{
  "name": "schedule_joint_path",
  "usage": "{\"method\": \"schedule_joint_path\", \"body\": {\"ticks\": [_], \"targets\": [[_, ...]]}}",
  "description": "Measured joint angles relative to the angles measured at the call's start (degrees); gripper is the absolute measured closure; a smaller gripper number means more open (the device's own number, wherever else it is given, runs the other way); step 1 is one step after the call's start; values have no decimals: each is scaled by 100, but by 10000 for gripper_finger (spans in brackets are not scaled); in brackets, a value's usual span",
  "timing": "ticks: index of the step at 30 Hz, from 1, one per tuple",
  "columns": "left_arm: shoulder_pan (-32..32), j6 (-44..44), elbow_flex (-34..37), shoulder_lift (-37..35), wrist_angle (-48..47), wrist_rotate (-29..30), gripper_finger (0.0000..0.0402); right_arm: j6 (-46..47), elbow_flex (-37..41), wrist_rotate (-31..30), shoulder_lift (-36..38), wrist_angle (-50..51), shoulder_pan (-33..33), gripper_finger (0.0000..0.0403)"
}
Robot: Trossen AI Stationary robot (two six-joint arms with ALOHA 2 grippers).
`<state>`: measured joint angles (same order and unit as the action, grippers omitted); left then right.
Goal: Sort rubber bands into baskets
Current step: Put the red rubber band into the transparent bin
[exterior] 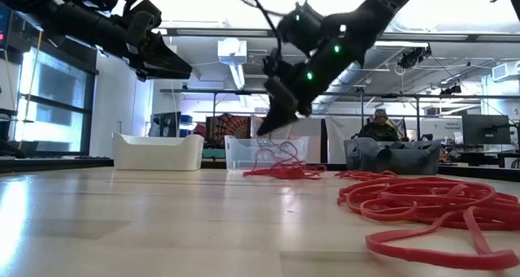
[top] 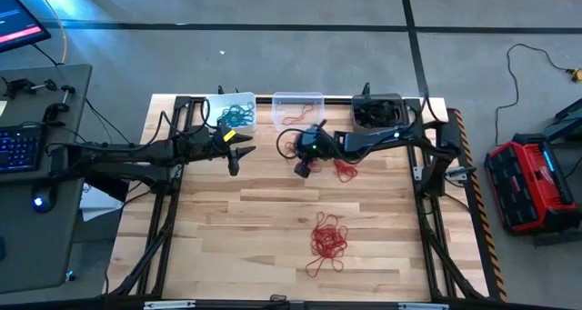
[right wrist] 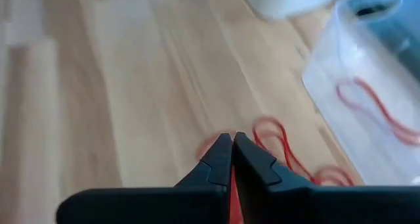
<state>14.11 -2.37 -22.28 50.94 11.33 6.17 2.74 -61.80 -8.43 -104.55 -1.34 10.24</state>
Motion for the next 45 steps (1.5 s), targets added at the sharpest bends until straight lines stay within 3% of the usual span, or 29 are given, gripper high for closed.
{"method": "schedule_joint_path", "body": {"ticks": [9, 16, 28, 38, 45], "targets": [[-7, -2, 0, -1, -25, 0, 245, -8, -498, -14, 181, 274, -174, 402], [-7, -2, 0, 2, -65, 0, 245, -385, -866, -925, 207, 466, -258, 403], [-7, 0, 0, 2, -79, 0, 245, -1266, -1628, -1539, 207, 521, -202, 403], [-7, 0, 0, 2, -80, 0, 245, -1739, -2037, -1539, 207, 534, 471, 403], [-4, 0, 0, 2, -79, 0, 245, -1530, -1987, -1026, 134, 683, 1183, 403]]}}
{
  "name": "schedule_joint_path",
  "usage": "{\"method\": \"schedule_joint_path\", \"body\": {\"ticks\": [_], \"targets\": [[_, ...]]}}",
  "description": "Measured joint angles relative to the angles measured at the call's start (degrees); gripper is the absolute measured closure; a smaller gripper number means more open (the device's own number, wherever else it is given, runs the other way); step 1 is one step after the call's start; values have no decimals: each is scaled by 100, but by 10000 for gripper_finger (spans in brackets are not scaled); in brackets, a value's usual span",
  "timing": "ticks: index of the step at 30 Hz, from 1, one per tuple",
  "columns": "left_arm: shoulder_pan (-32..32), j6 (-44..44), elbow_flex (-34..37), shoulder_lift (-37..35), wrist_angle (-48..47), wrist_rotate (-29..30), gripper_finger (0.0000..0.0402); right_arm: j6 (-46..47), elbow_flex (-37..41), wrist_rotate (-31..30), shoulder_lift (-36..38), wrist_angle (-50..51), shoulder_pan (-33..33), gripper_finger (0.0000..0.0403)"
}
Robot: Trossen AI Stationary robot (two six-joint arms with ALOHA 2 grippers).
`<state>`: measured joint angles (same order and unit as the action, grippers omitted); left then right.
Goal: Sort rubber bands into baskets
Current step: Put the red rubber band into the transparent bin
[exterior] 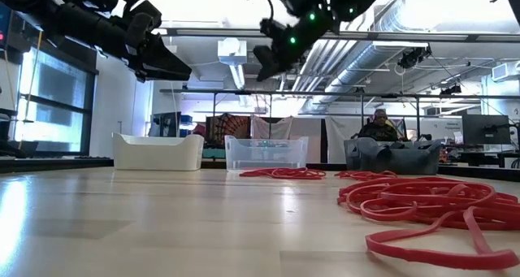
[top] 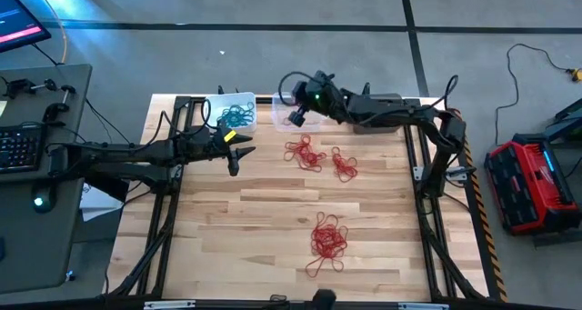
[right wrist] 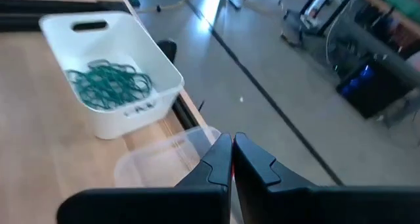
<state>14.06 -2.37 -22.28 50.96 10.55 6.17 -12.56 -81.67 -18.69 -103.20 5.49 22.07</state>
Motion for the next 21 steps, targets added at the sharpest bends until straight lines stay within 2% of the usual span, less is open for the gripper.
{"method": "schedule_joint_path", "body": {"ticks": [4, 10, 21], "targets": [[-2, 0, 0, 0, 0, 0, 245, 147, 2, 152, -223, 1, 327, 403], [-2, 0, 0, 0, 2, 0, 245, 404, 10, 696, -700, 17, 608, 403], [-2, 0, 0, 2, 2, 0, 245, 507, 11, 770, -848, 248, 679, 402]]}}
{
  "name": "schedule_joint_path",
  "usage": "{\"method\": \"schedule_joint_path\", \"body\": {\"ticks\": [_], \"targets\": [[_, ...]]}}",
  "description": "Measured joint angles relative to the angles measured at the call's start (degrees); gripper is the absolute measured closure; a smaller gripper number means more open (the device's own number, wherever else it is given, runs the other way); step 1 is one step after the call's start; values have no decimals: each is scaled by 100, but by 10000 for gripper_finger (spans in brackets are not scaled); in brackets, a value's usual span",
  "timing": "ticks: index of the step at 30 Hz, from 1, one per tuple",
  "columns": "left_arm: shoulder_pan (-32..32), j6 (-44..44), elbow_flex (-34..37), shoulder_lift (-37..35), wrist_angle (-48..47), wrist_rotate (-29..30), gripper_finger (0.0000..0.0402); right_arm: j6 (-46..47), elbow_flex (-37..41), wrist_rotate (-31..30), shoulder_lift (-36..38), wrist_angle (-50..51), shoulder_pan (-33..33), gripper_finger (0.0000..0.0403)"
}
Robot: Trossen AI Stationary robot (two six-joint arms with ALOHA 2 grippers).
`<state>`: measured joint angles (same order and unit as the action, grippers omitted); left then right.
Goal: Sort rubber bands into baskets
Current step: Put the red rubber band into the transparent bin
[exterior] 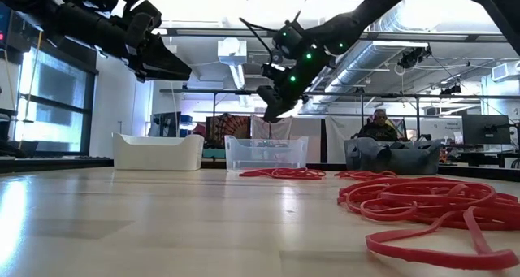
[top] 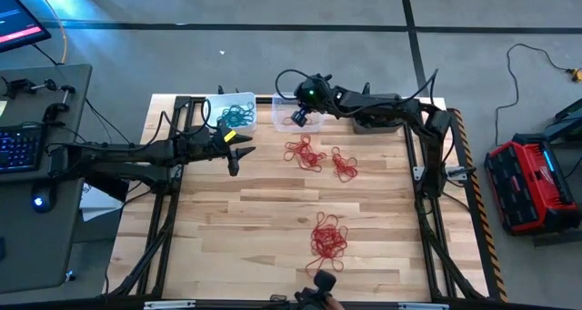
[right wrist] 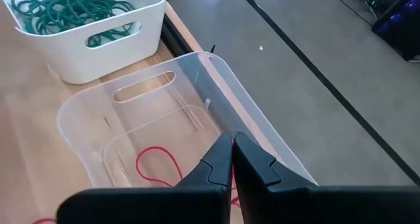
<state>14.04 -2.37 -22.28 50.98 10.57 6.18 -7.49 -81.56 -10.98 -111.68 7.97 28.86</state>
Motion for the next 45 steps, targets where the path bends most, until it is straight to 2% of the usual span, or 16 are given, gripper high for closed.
{"method": "schedule_joint_path", "body": {"ticks": [19, 29, 35, 45], "targets": [[0, 151, 0, -1, 2, 59, 245, 172, 0, -250, 0, 0, -281, 402], [0, 201, 0, -2, 2, 61, 245, 385, 47, 63, 0, -101, -315, 403], [3, 206, 0, 0, 4, 63, 245, 682, 685, 151, 244, -568, -281, 403], [20, 262, 0, 0, 188, 85, 245, 877, 2141, 96, 1598, -1259, -545, 403]]}}
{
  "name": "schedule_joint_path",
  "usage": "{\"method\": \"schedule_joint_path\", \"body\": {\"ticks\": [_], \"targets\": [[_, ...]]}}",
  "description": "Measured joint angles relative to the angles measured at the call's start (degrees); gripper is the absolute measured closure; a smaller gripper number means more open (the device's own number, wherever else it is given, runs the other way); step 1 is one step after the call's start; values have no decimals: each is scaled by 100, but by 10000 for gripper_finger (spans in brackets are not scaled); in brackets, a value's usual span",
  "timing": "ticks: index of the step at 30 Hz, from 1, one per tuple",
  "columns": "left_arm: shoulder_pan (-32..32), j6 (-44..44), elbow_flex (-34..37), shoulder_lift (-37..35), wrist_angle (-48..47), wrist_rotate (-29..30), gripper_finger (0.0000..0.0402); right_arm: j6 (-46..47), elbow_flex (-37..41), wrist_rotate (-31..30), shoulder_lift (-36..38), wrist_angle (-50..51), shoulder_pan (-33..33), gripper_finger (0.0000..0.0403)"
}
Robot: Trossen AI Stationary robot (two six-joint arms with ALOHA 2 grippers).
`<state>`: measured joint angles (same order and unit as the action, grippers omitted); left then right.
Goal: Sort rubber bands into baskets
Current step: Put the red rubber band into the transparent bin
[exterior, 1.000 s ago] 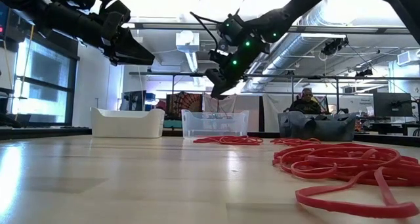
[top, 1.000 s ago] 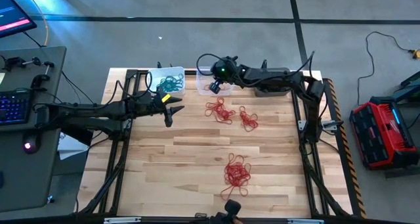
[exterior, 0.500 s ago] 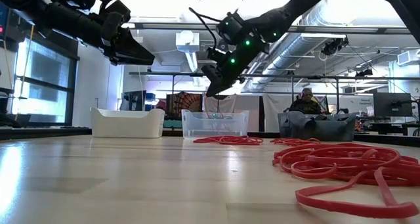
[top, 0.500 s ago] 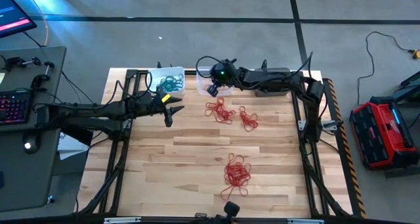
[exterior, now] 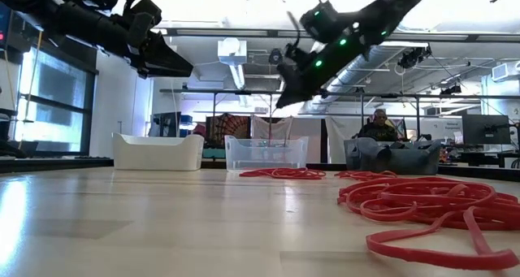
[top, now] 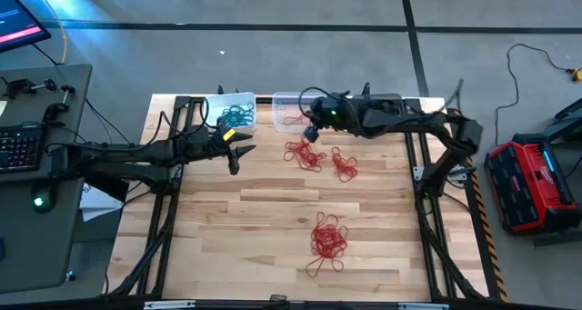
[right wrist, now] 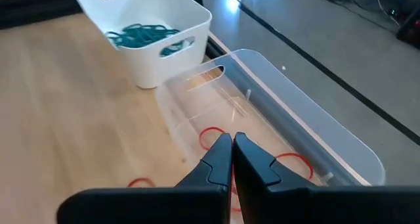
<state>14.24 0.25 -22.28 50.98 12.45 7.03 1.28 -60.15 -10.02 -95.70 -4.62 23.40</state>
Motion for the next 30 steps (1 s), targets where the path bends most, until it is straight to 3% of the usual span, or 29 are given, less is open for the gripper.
{"method": "schedule_joint_path", "body": {"ticks": [5, 11, 21, 30], "targets": [[0, 0, 0, 0, 67, 5, 245, 0, 387, -17, 800, 287, -246, 403], [-2, -2, 0, 0, 124, 9, 245, 24, 482, -59, 1558, 1527, -552, 403], [-2, -3, 0, 0, 119, 8, 245, 504, 482, -125, 1721, 3402, -886, 402], [-2, -3, 0, 0, 118, 7, 245, 366, 482, -391, 1720, 1985, -985, 403]]}}
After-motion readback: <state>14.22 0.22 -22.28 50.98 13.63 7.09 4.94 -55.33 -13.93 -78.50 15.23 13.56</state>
